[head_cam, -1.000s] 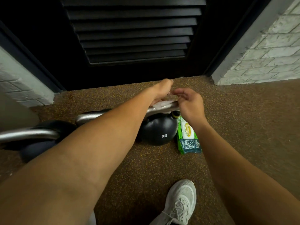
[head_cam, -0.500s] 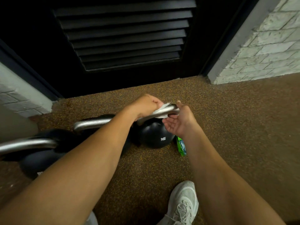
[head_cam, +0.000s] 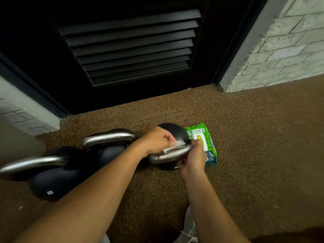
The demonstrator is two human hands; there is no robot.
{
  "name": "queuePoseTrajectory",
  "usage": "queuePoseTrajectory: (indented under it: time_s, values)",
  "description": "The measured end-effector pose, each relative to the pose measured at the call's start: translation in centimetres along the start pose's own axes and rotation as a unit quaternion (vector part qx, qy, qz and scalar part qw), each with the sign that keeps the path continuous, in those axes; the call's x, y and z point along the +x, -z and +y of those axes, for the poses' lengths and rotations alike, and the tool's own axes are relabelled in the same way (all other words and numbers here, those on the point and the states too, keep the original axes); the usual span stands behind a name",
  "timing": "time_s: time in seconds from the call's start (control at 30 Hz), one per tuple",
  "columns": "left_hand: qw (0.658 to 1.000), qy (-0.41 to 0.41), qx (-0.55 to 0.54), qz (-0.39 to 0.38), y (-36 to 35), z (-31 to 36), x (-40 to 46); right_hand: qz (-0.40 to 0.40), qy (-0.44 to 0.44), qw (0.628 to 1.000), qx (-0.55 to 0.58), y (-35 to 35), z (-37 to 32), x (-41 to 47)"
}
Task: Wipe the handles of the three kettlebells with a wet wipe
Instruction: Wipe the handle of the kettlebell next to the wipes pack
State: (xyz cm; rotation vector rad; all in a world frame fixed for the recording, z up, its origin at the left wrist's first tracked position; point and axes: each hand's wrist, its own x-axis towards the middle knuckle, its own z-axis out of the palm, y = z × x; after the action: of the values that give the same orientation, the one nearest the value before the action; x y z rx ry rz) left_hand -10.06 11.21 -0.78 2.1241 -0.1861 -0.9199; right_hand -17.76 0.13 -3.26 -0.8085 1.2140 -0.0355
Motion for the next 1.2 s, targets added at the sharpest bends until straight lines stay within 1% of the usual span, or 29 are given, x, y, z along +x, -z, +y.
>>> queuePoseTrajectory:
  time_s: [0.03, 0.1, 0.13, 0.17, 0.2, 0.23, 0.3, 0.37, 0.47, 0.6, 0.7, 0.77, 0.87, 0.93, 1.0, 1.03, 1.07, 1.1, 1.17, 1.2]
  values:
    - [1.000, 0.008, -0.006, 0.025, -0.2, -0.2, 0.1, 0.000, -0.001, 1.000, 0.008, 0.6, 0.5, -0.2]
    - [0.991, 0.001, -0.034, 0.127, -0.4, -0.2, 1.0, 0.006, -0.005, 1.000, 0.029, 1.6, 1.2, -0.6]
    - [0.982, -0.019, -0.031, 0.188, -0.5, 0.1, 1.3, 0.011, -0.007, 0.999, 0.038, 2.0, 1.5, -0.7]
    - [0.972, -0.048, -0.011, 0.230, -0.7, 0.5, 1.6, 0.013, -0.008, 0.999, 0.046, 2.4, 1.8, -0.7]
    - [0.966, -0.080, 0.011, 0.245, -1.2, 0.9, 2.1, 0.013, -0.006, 0.998, 0.058, 2.7, 2.0, -0.8]
    - [0.966, -0.111, 0.026, 0.234, -1.8, 1.4, 2.5, 0.011, -0.004, 0.997, 0.071, 3.0, 2.3, -0.9]
    - [0.975, -0.145, 0.046, 0.160, -3.5, 2.2, 3.1, 0.009, 0.000, 0.996, 0.090, 3.6, 2.7, -1.1]
    - [0.983, -0.148, 0.075, 0.076, -5.6, 2.6, 3.5, 0.008, 0.004, 0.995, 0.103, 4.2, 2.7, -1.4]
    - [0.980, -0.140, 0.133, -0.034, -8.9, 2.3, 4.0, -0.007, 0.005, 0.994, 0.109, 4.9, 2.8, -1.5]
    - [0.976, -0.127, 0.152, -0.089, -9.5, 2.1, 4.3, -0.010, 0.009, 0.994, 0.104, 5.5, 3.0, -0.9]
    - [0.977, -0.142, 0.109, -0.118, -8.6, 2.0, 3.3, -0.022, -0.009, 0.994, 0.108, 5.8, 2.8, -0.7]
    - [0.973, -0.163, 0.115, -0.119, -8.5, 1.9, 2.4, -0.030, -0.021, 0.994, 0.105, 5.9, 2.5, -0.8]
    - [0.958, -0.195, 0.189, -0.091, -8.3, 2.1, 2.9, -0.045, -0.025, 0.994, 0.095, 6.0, 2.2, -0.7]
    - [0.935, -0.201, 0.274, -0.098, -8.1, 2.3, 3.7, -0.056, -0.024, 0.994, 0.090, 5.8, 2.2, -0.6]
    - [0.903, -0.202, 0.362, -0.115, -7.4, 2.2, 4.6, -0.062, -0.026, 0.994, 0.090, 5.6, 2.4, -0.3]
    - [0.890, -0.197, 0.397, -0.109, -6.8, 2.0, 5.1, -0.065, -0.028, 0.993, 0.094, 5.5, 2.5, -0.2]
    - [0.885, -0.192, 0.416, -0.084, -6.0, 1.5, 5.6, -0.067, -0.030, 0.992, 0.099, 5.4, 2.6, -0.2]
    - [0.890, -0.190, 0.413, -0.042, -4.8, 1.0, 6.2, -0.067, -0.031, 0.992, 0.102, 5.3, 2.7, -0.1]
    - [0.922, -0.189, 0.331, 0.071, -1.6, 0.4, 6.9, -0.064, -0.030, 0.992, 0.106, 5.2, 2.8, 0.1]
    - [0.928, -0.208, 0.284, 0.125, -0.3, 0.2, 7.0, -0.064, -0.030, 0.992, 0.106, 5.1, 2.9, 0.1]
